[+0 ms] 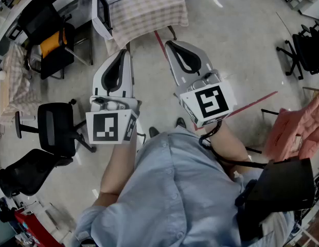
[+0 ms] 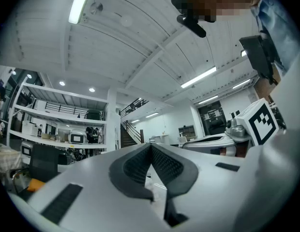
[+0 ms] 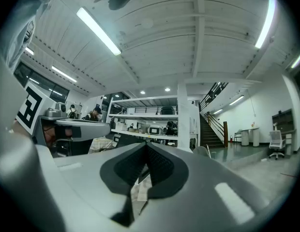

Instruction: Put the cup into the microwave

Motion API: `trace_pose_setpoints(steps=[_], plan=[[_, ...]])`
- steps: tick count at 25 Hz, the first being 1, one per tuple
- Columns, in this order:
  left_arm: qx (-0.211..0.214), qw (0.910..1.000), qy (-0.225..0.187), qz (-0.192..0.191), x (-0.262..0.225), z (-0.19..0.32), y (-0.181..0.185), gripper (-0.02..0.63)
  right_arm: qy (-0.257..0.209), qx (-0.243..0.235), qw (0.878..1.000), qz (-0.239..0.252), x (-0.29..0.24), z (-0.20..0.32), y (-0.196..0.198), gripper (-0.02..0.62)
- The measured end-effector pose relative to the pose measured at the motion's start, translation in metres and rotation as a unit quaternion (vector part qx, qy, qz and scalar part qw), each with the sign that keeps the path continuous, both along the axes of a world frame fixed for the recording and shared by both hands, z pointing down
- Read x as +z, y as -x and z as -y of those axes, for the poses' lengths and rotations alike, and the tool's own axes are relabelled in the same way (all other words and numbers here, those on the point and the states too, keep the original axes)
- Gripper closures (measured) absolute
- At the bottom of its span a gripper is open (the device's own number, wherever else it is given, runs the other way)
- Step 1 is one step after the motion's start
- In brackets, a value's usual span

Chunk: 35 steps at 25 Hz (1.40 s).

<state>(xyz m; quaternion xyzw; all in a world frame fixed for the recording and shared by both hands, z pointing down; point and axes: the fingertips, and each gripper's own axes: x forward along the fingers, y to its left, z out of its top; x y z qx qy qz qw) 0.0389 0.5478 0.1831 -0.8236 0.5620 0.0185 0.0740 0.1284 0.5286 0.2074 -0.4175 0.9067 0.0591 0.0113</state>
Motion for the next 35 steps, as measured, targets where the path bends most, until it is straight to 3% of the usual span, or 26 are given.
trace_pose_setpoints(steps=[9,20,28,35], plan=[[-0.001,1.0000,0.002,0.005,0.004,0.013,-0.026,0.601,0.010,-0.008,1.000,0.010,0.005,0.013,-0.022,0.594],[-0.011,0.9995,0.028,0.013,0.020,0.027,-0.068,0.601,0.058,-0.055,0.996,0.027,0.034,0.031,-0.060,0.594],[-0.017,0.9989,0.043,0.011,0.033,0.052,-0.063,0.601,0.071,-0.071,0.995,0.026,0.048,0.055,-0.052,0.594],[-0.003,0.9994,0.033,-0.013,0.031,0.107,-0.045,0.601,0.081,-0.080,0.993,0.010,0.054,0.104,-0.028,0.594]])
